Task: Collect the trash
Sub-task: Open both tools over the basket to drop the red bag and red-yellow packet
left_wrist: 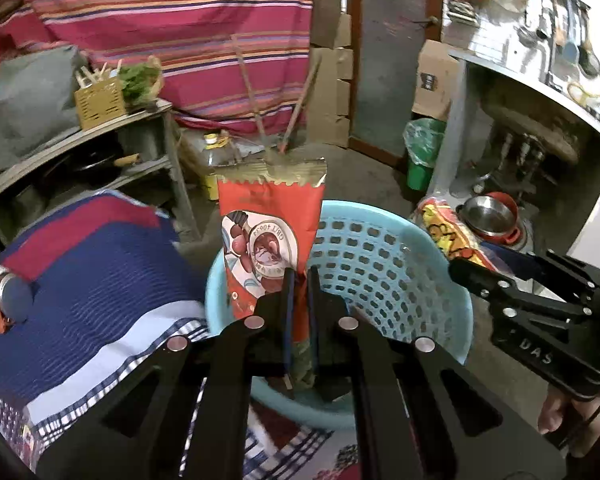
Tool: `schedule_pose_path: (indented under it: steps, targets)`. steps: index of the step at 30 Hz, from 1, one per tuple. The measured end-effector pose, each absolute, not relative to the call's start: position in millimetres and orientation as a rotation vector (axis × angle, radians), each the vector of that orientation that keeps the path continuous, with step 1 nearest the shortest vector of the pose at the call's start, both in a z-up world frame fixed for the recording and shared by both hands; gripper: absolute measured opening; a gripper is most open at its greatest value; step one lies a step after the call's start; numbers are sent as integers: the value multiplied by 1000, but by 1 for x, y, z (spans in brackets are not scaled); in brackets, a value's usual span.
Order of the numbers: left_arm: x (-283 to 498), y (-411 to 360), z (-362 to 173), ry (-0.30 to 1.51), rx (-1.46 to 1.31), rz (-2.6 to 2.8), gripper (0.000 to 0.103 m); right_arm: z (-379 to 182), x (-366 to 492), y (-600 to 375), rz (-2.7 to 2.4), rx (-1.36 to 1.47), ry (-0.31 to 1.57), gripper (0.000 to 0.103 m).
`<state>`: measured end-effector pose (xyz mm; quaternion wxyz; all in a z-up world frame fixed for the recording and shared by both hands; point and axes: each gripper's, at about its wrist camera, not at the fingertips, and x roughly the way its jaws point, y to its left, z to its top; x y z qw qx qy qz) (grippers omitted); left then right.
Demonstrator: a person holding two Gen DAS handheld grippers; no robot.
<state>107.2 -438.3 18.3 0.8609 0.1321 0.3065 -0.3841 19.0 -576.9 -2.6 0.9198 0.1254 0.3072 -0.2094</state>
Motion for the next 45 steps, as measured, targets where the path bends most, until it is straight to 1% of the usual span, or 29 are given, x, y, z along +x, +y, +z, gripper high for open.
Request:
schedule_pose_path:
  steps: [2, 6, 7, 9, 10, 11, 13, 15, 17, 21, 23, 24, 26, 30, 31, 33, 34, 35, 43, 45]
  targets:
    - [107, -441, 16, 636, 283, -798, 6, -4, 20, -579, -435, 255, 636, 40]
    - [118, -440, 10, 682, 261, -800, 6, -7, 23, -582, -438, 261, 639, 40]
    - [121, -441, 9, 690, 253, -804, 10, -8, 24, -582, -437, 266, 640, 40]
    - [125, -439, 9, 700, 242, -796, 27, -9, 26, -580, -434, 267, 642, 40]
    - [125, -439, 9, 700, 238, -796, 41, -9, 27, -578, -433, 266, 644, 40]
    - [125, -437, 9, 698, 233, -801, 47, -10, 28, -576, -431, 263, 648, 40]
    - [125, -437, 10, 696, 234, -800, 47, -13, 30, -574, -428, 258, 657, 40]
    - [125, -434, 10, 686, 244, -784, 49, -15, 32, -571, -425, 255, 667, 40]
    - [129, -426, 12, 677, 243, -741, 60, -17, 35, -569, -426, 246, 675, 40]
    - [142, -401, 18, 657, 231, -626, 71, -17, 42, -564, -424, 237, 682, 40]
    - [148, -388, 22, 646, 224, -583, 78, -16, 48, -562, -421, 232, 680, 40]
    - [151, -378, 25, 643, 212, -562, 80, -16, 51, -560, -419, 228, 680, 40]
    - [154, -362, 27, 632, 202, -533, 88, -15, 59, -556, -417, 220, 680, 40]
    - [160, -334, 33, 620, 198, -472, 91, -14, 72, -554, -429, 208, 673, 42]
    - [161, -322, 35, 616, 191, -458, 93, -13, 74, -554, -442, 198, 668, 43]
    - [162, -305, 38, 605, 185, -421, 96, -10, 78, -553, -471, 183, 652, 54]
    - [163, -295, 39, 603, 181, -405, 97, -8, 79, -552, -483, 180, 636, 69]
    - [164, -286, 40, 603, 177, -391, 97, -6, 80, -551, -493, 175, 626, 79]
    - [173, -210, 57, 582, 143, -293, 97, 18, 75, -519, -477, 111, 555, 87]
    - [175, -193, 63, 572, 117, -280, 97, 26, 71, -501, -444, 103, 535, 87]
